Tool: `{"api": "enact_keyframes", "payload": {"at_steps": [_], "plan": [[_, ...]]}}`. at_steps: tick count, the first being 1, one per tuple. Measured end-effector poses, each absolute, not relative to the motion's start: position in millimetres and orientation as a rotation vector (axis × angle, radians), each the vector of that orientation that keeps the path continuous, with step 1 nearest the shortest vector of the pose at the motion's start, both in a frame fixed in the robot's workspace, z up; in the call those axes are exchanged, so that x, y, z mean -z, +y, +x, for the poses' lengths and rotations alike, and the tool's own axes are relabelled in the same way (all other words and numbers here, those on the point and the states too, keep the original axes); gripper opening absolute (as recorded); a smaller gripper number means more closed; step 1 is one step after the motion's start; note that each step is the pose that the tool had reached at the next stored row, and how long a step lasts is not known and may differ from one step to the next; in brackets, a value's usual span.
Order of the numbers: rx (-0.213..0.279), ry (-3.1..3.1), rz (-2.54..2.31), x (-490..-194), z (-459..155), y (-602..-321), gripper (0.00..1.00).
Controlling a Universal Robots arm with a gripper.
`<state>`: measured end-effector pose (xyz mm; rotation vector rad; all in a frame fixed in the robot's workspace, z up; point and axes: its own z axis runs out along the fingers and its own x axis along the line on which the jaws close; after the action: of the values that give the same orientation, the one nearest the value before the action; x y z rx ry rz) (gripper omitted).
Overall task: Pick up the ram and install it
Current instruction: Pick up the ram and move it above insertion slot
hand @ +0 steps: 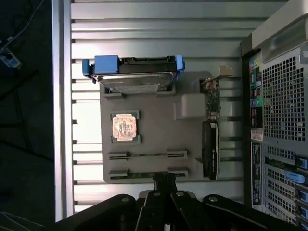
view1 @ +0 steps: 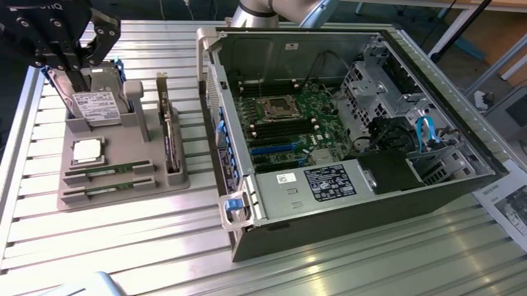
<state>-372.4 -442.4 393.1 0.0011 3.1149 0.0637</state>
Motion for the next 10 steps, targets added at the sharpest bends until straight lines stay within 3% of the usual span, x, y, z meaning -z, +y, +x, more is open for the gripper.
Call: {"api": "enact_keyframes", "payload": {"at_steps": [10], "plan": [[-0.065, 3.107, -0.270, -392.5, -372.4, -442.4, 0.10]]}}
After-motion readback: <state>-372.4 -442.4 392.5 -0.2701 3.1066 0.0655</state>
